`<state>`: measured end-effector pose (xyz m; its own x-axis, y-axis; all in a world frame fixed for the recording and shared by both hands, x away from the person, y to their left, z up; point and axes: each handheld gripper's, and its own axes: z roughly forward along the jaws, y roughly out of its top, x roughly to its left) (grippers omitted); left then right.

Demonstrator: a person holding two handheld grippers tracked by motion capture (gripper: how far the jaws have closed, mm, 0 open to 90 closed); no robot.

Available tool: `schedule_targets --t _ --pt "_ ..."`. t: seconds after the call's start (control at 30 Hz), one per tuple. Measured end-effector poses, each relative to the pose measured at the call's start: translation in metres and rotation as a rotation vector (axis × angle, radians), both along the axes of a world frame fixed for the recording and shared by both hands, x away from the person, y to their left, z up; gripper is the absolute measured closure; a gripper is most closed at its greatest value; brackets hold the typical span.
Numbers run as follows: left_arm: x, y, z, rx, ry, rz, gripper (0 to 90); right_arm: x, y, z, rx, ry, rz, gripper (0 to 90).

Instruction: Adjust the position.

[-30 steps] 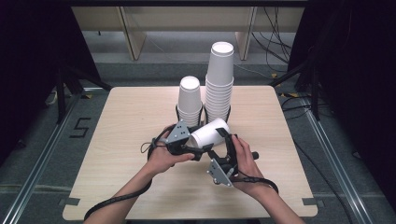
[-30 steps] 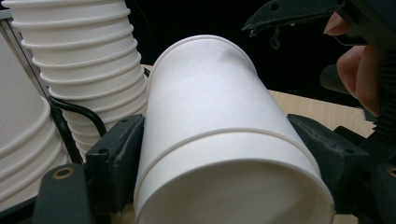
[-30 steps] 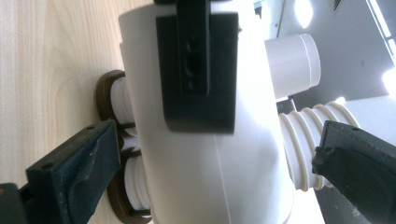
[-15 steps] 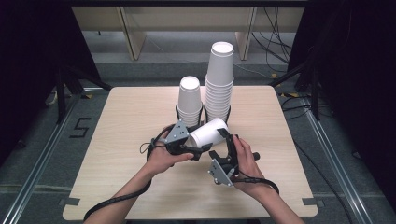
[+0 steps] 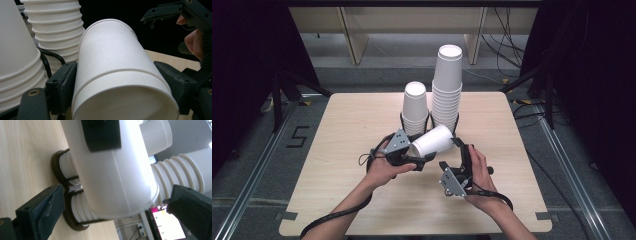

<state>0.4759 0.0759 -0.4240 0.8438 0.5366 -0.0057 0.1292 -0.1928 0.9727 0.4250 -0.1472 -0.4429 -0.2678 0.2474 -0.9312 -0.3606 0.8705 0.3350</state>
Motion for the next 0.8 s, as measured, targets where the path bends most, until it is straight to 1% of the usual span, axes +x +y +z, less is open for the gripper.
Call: schedule_targets --t 0.1,0.13,0.17,0.2,0.23,0.27,0.3,0.33,0.37,0.43,0.47,0.5,0.53,0.57,0.6,0.67,0.73,0.77,0.8 --pt "-0.002 0.002 0.002 -0.010 -0.009 0.005 21.7 0.002 -0.004 0.001 0.020 0.005 -0.004 1.4" --pt "-0.002 0.002 0.002 -0.016 -0.013 0.005 21.7 0.002 -0.006 0.000 0.043 0.023 -0.017 1.4" --pt "-0.003 0.003 0.003 -0.023 -0.014 0.007 21.7 0.001 -0.007 -0.001 0.070 0.035 -0.041 1.4" --pt "-0.004 0.004 0.004 -0.028 -0.022 0.012 21.7 0.001 -0.008 -0.001 0.077 0.038 -0.039 1.5" --pt "-0.004 0.004 0.004 -0.040 -0.023 0.013 21.7 0.001 -0.009 -0.002 0.106 0.057 -0.052 1.6" --pt "-0.005 0.005 0.004 -0.054 -0.026 0.016 21.7 0.000 -0.010 -0.003 0.142 0.093 -0.057 1.7" --pt "-0.005 0.006 0.005 -0.058 -0.032 0.023 21.7 0.000 -0.011 -0.004 0.181 0.131 -0.060 1.8" --pt "-0.006 0.007 0.005 -0.069 -0.032 0.027 21.7 -0.001 -0.011 -0.008 0.260 0.181 -0.076 1.8" --pt "-0.006 0.007 0.005 -0.079 -0.036 0.035 21.7 0.000 -0.012 -0.007 0.275 0.170 -0.081 1.9" --pt "-0.007 0.008 0.005 -0.085 -0.048 0.040 21.7 0.000 -0.015 -0.007 0.300 0.186 -0.088 2.0" --pt "-0.007 0.008 0.005 -0.093 -0.053 0.053 21.7 0.001 -0.015 -0.008 0.325 0.195 -0.089 2.1" --pt "-0.008 0.009 0.005 -0.099 -0.058 0.058 21.7 0.002 -0.016 -0.008 0.324 0.194 -0.088 2.2" --pt "-0.009 0.009 0.005 -0.108 -0.062 0.065 21.6 0.002 -0.016 -0.009 0.359 0.215 -0.097 2.4" --pt "-0.010 0.009 0.006 -0.119 -0.067 0.067 21.6 0.002 -0.017 -0.009 0.377 0.224 -0.099 2.4" --pt "-0.010 0.010 0.007 -0.127 -0.069 0.071 21.6 0.003 -0.018 -0.009 0.418 0.250 -0.100 2.5" --pt "-0.011 0.011 0.008 -0.137 -0.085 0.087 21.5 0.004 -0.019 -0.009 0.468 0.277 -0.109 2.6" --pt "-0.012 0.012 0.010 -0.160 -0.096 0.101 21.4 0.006 -0.021 -0.009 0.523 0.317 -0.112 2.7" --pt "-0.013 0.012 0.011 -0.168 -0.096 0.105 21.4 0.006 -0.021 -0.009 0.563 0.336 -0.117 2.7" --pt "-0.013 0.013 0.011 -0.175 -0.103 0.114 21.4 0.007 -0.022 -0.009 0.577 0.341 -0.117 2.7"
